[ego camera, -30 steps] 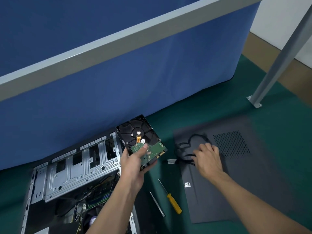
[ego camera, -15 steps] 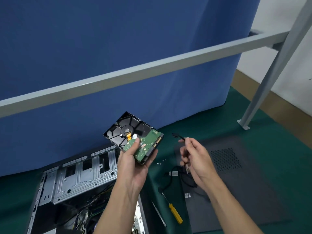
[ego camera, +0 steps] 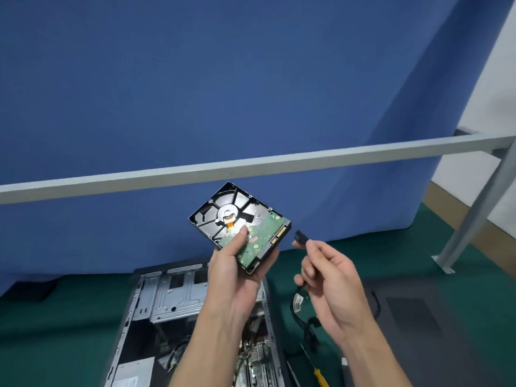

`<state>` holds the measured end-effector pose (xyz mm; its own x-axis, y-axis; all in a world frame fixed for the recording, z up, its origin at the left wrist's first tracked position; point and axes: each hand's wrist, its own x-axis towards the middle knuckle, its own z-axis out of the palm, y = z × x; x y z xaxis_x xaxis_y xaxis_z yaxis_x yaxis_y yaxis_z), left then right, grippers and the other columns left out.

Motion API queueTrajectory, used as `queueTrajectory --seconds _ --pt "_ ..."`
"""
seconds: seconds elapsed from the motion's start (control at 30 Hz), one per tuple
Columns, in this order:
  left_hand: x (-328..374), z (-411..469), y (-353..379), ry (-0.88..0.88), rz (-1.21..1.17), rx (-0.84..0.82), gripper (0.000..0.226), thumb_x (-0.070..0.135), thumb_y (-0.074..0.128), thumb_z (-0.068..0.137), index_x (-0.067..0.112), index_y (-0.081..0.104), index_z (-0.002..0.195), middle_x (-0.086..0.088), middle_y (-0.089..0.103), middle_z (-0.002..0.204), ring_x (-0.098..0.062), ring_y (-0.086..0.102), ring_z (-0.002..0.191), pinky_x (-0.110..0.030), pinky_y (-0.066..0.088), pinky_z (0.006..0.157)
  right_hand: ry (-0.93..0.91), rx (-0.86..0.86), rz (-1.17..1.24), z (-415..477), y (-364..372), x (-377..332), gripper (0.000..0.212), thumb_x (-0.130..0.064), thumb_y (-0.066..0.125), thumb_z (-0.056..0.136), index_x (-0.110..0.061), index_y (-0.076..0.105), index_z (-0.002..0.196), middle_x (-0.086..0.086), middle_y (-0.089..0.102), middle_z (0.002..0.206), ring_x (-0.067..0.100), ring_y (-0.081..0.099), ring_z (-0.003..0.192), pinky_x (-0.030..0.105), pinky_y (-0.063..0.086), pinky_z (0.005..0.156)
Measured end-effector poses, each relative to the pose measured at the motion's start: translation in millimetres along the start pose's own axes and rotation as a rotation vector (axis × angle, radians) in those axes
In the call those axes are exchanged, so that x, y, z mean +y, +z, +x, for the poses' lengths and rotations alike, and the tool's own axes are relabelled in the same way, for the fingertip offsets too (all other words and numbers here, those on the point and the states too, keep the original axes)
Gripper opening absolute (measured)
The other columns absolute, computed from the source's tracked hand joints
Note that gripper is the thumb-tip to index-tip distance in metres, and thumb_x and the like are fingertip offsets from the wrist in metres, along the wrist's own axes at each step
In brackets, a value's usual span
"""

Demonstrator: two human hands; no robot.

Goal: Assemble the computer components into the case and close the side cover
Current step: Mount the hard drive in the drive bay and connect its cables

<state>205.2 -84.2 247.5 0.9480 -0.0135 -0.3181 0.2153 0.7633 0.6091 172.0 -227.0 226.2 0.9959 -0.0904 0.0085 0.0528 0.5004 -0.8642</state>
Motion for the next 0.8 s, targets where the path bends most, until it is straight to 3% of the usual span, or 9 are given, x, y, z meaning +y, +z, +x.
queueTrajectory --seconds 0.13,0.2,0.27,0.37,0.5,0.6,0.7,0.8 --pt "21.5 -13.2 -9.2 0.037 -0.019 -0.050 0.008 0.020 0.075 0.073 0.013 0.079 0.074 -0.013 0.074 0.097 -0.027 0.072 0.083 -0.043 0.058 0.080 -0.072 -0.025 0.211 0.9 31.9 -8.4 0.025 -0.024 0.056 0.088 -0.001 0.065 0.094 0.001 0.036 0.057 0.013 0.031 0.052 0.030 0.032 0.058" --pt "26.8 -18.8 -13.6 0.036 -0.061 -0.041 0.006 0.022 0.076 0.071 0.017 0.080 0.073 -0.011 0.074 0.093 -0.024 0.072 0.074 -0.040 0.055 0.081 -0.124 0.006 0.349 6.2 43.1 -16.9 0.022 -0.023 0.050 0.093 -0.005 0.062 0.095 0.000 0.037 0.059 0.013 0.033 0.053 0.029 0.033 0.061" --pt "30.0 -23.8 -18.3 -0.001 -0.128 -0.040 0.009 0.022 0.078 0.070 0.019 0.078 0.078 -0.011 0.073 0.087 -0.022 0.069 0.063 -0.035 0.049 0.072 -0.168 0.053 0.427 13.4 51.5 -24.7 0.020 -0.021 0.044 0.099 -0.008 0.059 0.095 0.000 0.040 0.062 0.014 0.037 0.057 0.028 0.034 0.065" --pt "33.6 -29.7 -22.9 -0.097 -0.190 -0.051 0.013 0.026 0.079 0.072 0.014 0.077 0.073 -0.012 0.070 0.078 -0.022 0.064 0.054 -0.035 0.044 0.071 -0.197 0.099 0.531 23.0 62.7 -31.7 0.020 -0.018 0.039 0.102 -0.008 0.055 0.095 0.002 0.047 0.066 0.017 0.048 0.066 0.028 0.039 0.075" --pt "29.6 -31.9 -28.2 -0.213 -0.283 -0.124 0.017 0.026 0.078 0.076 0.010 0.078 0.081 -0.011 0.072 0.089 -0.025 0.071 0.075 -0.065 0.043 0.087 -0.154 0.092 0.693 23.1 75.4 -34.6 0.020 -0.020 0.041 0.102 -0.011 0.057 0.094 0.003 0.057 0.071 0.022 0.065 0.079 0.035 0.044 0.095" --pt "22.7 -29.6 -29.2 -0.225 -0.330 -0.145 0.022 0.026 0.074 0.078 0.007 0.078 0.090 -0.012 0.071 0.105 -0.023 0.067 0.102 -0.075 0.036 0.090 -0.070 0.047 0.782 8.5 75.8 -23.0 0.020 -0.020 0.042 0.100 -0.008 0.057 0.093 0.007 0.056 0.071 0.024 0.066 0.075 0.040 0.047 0.093" --pt "25.5 -21.8 -31.5 -0.161 -0.355 -0.063 0.018 0.021 0.074 0.073 0.005 0.075 0.079 -0.015 0.071 0.086 -0.026 0.071 0.077 -0.062 0.043 0.093 0.022 0.038 0.786 -13.4 52.8 -0.4 0.020 -0.018 0.043 0.099 -0.005 0.056 0.091 0.004 0.046 0.068 0.017 0.052 0.062 0.041 0.048 0.091" --pt "31.5 -10.2 -39.4 -0.125 -0.386 0.030 0.022 0.020 0.073 0.077 0.008 0.066 0.094 -0.015 0.072 0.084 -0.026 0.070 0.064 -0.050 0.047 0.084 0.166 0.174 0.817 -33.6 19.9 28.9 0.016 -0.013 0.047 0.092 -0.001 0.058 0.091 0.003 0.046 0.064 0.015 0.049 0.056 0.041 0.048 0.089"
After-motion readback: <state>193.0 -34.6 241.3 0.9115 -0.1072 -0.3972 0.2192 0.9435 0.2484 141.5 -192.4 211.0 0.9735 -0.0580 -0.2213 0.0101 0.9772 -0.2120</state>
